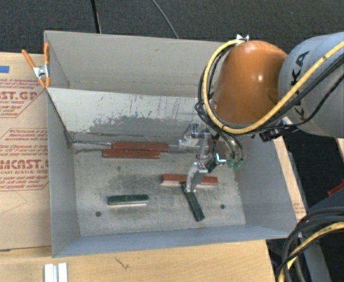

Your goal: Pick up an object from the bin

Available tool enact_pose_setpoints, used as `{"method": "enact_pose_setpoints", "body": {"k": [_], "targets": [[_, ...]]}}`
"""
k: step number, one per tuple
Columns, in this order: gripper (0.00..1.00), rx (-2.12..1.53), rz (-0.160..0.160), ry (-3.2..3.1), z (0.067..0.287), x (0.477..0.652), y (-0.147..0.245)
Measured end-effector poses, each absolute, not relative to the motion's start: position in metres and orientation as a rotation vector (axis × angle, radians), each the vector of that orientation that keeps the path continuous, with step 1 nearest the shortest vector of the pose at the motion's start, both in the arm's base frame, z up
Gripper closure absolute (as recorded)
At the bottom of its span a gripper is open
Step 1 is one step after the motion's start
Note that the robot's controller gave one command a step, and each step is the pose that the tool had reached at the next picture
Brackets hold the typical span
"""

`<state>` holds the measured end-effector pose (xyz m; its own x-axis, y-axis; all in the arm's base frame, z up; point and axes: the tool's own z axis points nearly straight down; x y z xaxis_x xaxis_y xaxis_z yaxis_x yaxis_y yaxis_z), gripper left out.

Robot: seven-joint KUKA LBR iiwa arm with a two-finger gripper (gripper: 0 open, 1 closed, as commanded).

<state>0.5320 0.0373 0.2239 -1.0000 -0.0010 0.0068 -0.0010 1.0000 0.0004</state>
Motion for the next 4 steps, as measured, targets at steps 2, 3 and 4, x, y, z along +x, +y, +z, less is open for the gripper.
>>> {"method": "enact_pose_setpoints", "body": {"k": [2,3,4], "targets": [[0.0,-0.001,-0.003,-3.152,0.188,0.533,0.035],[1.0,-0.168,-0.006,-3.143,0.077,0.55,0.01],[1.0,-0.169,-0.006,-3.143,0.077,0.55,0.01]]}}
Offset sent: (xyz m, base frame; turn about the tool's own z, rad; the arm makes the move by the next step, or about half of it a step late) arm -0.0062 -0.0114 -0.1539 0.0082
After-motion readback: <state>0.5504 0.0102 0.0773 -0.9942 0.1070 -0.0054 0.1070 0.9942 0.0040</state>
